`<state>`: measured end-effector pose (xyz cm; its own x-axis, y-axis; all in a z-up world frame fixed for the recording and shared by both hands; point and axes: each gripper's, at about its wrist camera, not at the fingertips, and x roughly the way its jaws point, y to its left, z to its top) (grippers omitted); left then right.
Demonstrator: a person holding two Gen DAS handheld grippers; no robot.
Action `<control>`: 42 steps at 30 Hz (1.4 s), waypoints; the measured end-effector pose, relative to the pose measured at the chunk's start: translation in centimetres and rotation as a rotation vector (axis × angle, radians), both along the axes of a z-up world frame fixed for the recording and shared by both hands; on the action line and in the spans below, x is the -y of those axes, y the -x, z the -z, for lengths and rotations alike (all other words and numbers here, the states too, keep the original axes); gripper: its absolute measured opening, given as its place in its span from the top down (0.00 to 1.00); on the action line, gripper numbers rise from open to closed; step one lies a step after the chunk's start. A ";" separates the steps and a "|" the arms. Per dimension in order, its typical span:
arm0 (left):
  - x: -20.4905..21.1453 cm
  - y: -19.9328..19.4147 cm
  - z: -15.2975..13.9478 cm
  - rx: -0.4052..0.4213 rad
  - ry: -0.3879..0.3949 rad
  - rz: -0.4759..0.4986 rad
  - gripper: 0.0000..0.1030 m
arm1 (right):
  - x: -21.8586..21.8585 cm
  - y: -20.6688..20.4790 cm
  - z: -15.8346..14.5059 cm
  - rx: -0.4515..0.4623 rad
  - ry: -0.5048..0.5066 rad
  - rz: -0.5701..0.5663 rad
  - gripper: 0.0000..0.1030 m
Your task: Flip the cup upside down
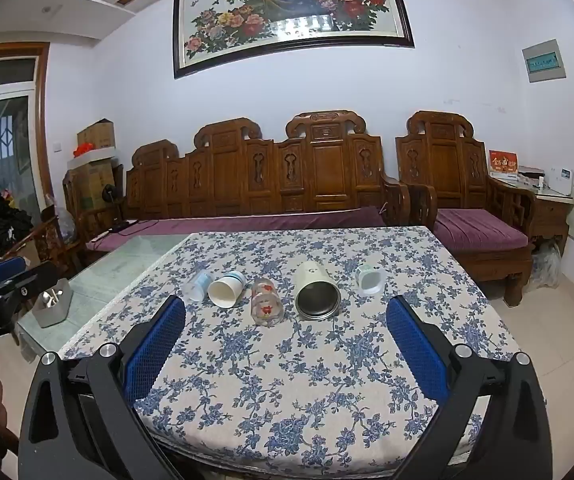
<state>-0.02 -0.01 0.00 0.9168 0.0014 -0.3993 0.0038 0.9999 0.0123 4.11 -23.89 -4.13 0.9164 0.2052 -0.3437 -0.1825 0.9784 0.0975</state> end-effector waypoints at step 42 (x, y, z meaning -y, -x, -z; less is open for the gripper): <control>-0.1 0.0 -0.2 0.001 -0.002 0.001 0.08 | 0.0 0.2 -0.4 0.007 0.001 0.000 0.02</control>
<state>0.02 0.08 0.22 0.9173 0.0014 -0.3981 0.0045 0.9999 0.0138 3.89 -23.90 -3.74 0.9188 0.2048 -0.3373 -0.1830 0.9785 0.0954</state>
